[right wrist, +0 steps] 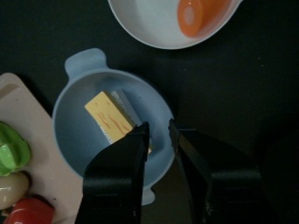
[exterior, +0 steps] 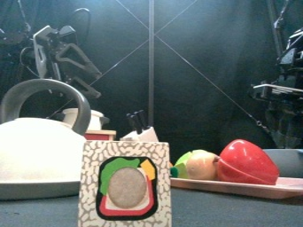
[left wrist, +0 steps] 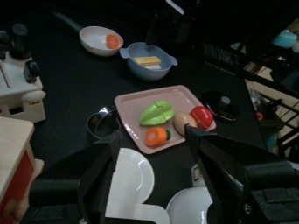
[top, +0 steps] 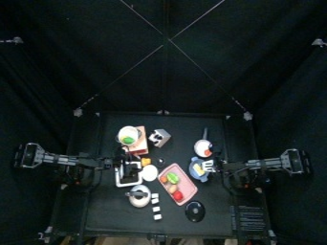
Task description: Grab pan
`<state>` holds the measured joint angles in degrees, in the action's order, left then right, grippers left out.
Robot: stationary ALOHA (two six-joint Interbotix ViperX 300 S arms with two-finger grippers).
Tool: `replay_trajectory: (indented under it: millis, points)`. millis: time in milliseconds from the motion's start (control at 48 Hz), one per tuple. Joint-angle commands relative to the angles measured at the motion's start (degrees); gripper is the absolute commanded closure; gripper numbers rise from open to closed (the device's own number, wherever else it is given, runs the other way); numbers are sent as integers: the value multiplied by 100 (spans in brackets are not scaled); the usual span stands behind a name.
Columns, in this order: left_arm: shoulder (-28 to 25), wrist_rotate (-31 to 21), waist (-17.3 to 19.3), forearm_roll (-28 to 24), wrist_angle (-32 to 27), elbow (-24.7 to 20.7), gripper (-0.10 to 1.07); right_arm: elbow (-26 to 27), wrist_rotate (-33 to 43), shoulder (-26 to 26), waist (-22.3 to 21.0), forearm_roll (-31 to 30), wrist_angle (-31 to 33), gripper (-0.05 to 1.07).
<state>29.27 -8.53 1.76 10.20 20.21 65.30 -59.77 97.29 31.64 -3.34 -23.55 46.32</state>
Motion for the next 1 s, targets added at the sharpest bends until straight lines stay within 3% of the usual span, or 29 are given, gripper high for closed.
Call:
replay_trajectory:
  millis: [0,188,396,542,667,812,979]
  points:
    - [9,9,9,0,26,-70,4,176,-9,141,-141,-88,-18,35]
    - [9,9,9,0,26,-79,4,149,-9,413,-694,-439,97,35]
    - [18,9,9,0,26,-70,4,-35,-26,387,-1916,-1169,9,35]
    - [9,9,9,-9,26,-70,4,-255,-299,246,-2593,-1459,-606,35]
    - [18,9,9,0,26,-70,4,-448,-527,79,-3146,-1345,-1354,35]
    - [9,9,9,0,26,-70,4,-606,-536,-70,-3498,-1389,-1828,35]
    - [18,9,9,0,26,-70,4,-668,-527,-229,-3551,-1538,-1995,34]
